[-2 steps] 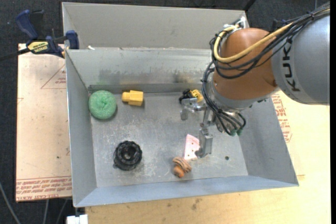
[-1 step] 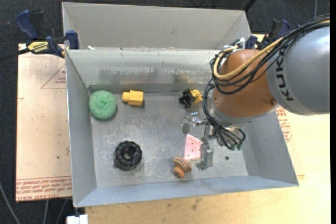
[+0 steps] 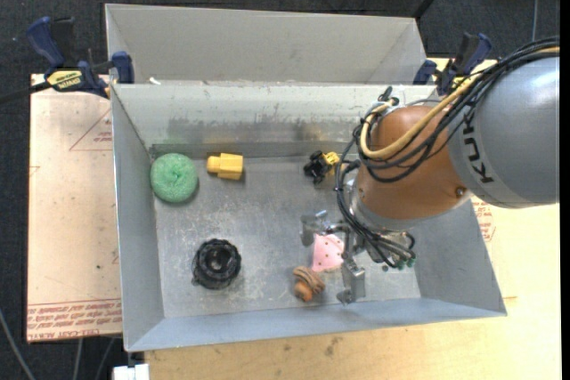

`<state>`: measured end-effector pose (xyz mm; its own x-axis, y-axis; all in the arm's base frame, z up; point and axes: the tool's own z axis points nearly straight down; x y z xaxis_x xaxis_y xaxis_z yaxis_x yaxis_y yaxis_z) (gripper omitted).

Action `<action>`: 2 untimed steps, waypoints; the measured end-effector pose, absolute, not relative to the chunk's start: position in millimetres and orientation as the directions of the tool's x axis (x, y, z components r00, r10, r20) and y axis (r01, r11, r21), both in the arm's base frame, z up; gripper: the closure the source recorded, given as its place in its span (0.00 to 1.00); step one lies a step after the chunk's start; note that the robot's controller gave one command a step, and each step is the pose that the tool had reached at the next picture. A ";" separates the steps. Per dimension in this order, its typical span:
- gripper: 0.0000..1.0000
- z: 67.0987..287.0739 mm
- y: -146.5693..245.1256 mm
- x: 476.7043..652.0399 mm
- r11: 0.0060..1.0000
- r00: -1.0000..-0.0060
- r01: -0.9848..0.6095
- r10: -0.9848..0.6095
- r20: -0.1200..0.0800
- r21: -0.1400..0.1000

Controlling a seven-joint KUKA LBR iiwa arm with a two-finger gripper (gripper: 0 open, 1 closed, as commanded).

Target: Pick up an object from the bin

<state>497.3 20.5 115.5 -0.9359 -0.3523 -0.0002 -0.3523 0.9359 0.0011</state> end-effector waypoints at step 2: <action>0.00 90.6 25.0 491.8 0.934 -0.934 -0.356 -0.356 -0.004 0.000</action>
Offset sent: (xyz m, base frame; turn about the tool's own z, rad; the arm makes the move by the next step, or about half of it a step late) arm -0.0033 0.0120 -0.0455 -0.2716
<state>491.8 25.0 90.6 -0.9344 -0.3563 -0.0040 -0.3563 0.9344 0.0002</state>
